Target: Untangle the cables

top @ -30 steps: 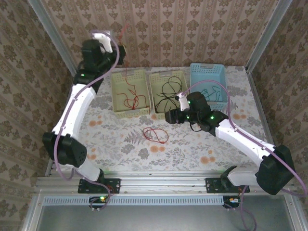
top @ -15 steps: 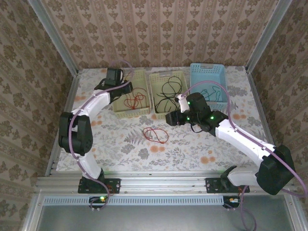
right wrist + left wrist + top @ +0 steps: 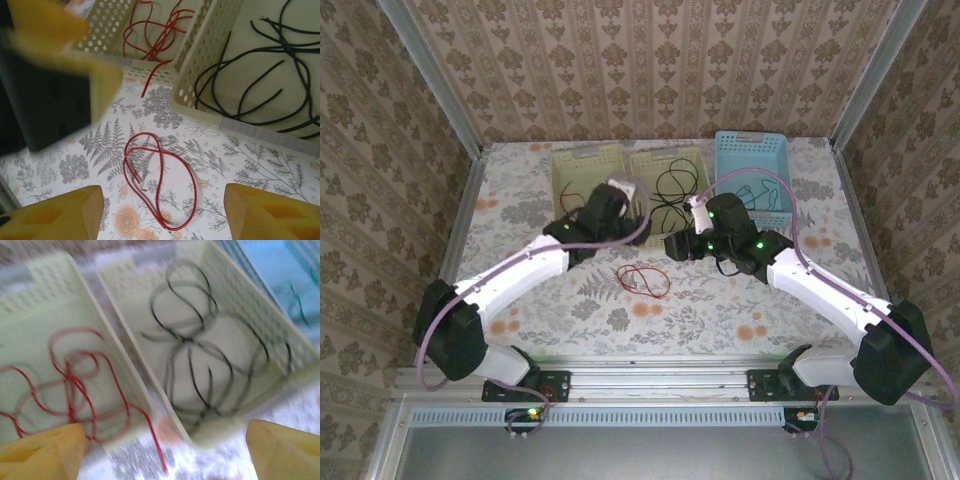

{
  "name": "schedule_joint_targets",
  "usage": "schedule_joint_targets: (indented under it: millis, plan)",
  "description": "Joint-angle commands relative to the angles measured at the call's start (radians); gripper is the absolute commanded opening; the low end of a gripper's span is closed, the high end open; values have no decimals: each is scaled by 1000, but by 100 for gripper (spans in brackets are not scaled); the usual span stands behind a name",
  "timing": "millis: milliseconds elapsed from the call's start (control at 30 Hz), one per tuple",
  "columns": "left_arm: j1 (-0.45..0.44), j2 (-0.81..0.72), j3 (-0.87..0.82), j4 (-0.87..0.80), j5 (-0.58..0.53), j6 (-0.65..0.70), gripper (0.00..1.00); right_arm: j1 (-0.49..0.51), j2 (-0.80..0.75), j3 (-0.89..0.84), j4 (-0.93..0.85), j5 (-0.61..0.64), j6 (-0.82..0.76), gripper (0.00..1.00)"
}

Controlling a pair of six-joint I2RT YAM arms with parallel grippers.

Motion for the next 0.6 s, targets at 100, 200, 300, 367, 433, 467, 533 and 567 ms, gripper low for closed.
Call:
schedule_joint_targets:
  millis: [100,200,300,367,433,467,533,567]
  plan:
    - [-96,1,-145,-107,-18,-107,81,-5,23,-15,4,59,25,66]
    - [-110,42,-172,-95,-17,-139,70,-6,27,-13,8,55,31,66]
    - [-115,73,-183,-60,-25,-128,61,-6,25,-17,10,55,32,66]
    - [-115,88,-181,-34,-37,-107,57,-6,20,-20,7,55,30,66]
    - [-114,116,-167,-18,-41,-77,56,-6,17,-20,0,55,25,66]
    - [-114,130,-156,-21,-43,-67,55,-6,15,-20,-4,56,21,66]
    - [-112,167,-131,-33,-49,-49,52,-6,10,-18,-13,60,16,66]
    - [-110,181,-122,-39,-53,-43,51,-6,8,-20,-14,61,14,66]
